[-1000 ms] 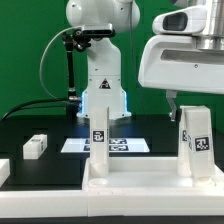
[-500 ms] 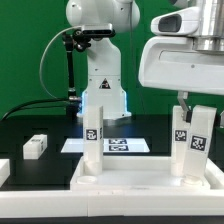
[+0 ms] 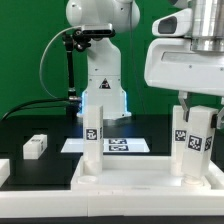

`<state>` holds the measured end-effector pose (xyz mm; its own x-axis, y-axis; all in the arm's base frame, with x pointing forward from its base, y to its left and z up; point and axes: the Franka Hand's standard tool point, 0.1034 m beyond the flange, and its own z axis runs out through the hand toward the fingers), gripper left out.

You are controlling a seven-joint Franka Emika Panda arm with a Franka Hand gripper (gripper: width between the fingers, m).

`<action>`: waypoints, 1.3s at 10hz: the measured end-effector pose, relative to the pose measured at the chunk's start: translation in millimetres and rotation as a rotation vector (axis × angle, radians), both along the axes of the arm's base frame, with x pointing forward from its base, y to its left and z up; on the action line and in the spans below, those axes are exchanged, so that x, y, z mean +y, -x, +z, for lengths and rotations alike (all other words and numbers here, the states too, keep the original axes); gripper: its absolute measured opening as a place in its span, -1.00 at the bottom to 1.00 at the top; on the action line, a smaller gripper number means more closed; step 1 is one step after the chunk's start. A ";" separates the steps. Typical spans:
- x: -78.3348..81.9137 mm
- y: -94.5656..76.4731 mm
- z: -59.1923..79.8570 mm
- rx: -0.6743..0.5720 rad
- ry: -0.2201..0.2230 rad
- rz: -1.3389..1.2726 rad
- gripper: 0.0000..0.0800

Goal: Assemble desk

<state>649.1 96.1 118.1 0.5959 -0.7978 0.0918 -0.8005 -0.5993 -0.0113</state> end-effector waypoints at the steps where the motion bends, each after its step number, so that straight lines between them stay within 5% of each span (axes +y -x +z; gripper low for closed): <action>1: -4.7 1.1 -0.3 -0.023 -0.030 -0.096 -0.27; 6: -2.9 5.3 -1.8 -0.061 -0.168 -0.594 -0.27; 12: 10.8 4.3 -1.2 -0.058 -0.192 -0.872 -0.27; 13: 10.6 4.4 -1.8 -0.058 -0.191 -0.868 -0.11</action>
Offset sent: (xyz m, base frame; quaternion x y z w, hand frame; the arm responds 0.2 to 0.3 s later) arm -0.0018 0.0138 -0.0043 0.1021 -0.1060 0.2934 0.9446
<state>644.7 106.7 116.3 -0.2272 -0.9707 -0.0777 -0.9666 0.2345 -0.1031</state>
